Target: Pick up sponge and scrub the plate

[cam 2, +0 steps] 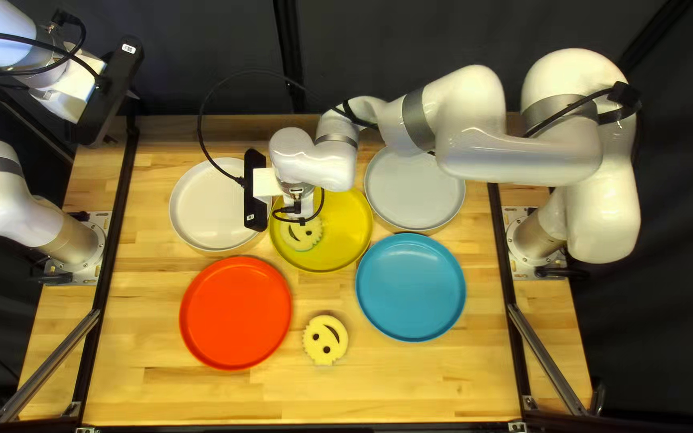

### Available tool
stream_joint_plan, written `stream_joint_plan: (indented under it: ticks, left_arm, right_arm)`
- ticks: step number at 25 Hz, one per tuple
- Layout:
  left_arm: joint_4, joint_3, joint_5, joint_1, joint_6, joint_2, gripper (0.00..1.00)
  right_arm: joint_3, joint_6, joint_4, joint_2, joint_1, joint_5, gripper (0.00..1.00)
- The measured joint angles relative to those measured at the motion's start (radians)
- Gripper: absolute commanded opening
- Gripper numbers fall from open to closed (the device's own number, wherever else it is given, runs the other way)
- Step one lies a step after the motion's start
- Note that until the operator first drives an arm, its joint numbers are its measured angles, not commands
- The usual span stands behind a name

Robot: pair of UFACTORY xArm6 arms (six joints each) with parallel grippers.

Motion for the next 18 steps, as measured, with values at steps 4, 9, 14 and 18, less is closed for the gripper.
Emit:
stream_joint_plan:
  ticks: [4,9,14,18]
  left_arm:
    - [0.0,0.0,0.0,0.0,0.0,0.0,1.0]
    - [0.0,0.0,0.0,0.0,0.0,0.0,1.0]
    - [0.0,0.0,0.0,0.0,0.0,0.0,1.0]
    - [0.0,0.0,0.0,0.0,0.0,0.0,1.0]
  right_arm:
    - [0.002,-0.041,0.007,0.0,-0.055,0.002,0.0]
    - [-0.006,-0.07,0.019,0.002,-0.098,0.013,0.0]
    - [0.02,-0.052,0.021,-0.006,-0.071,-0.007,0.0]
    - [0.068,-0.015,0.013,-0.034,-0.019,-0.038,0.0]
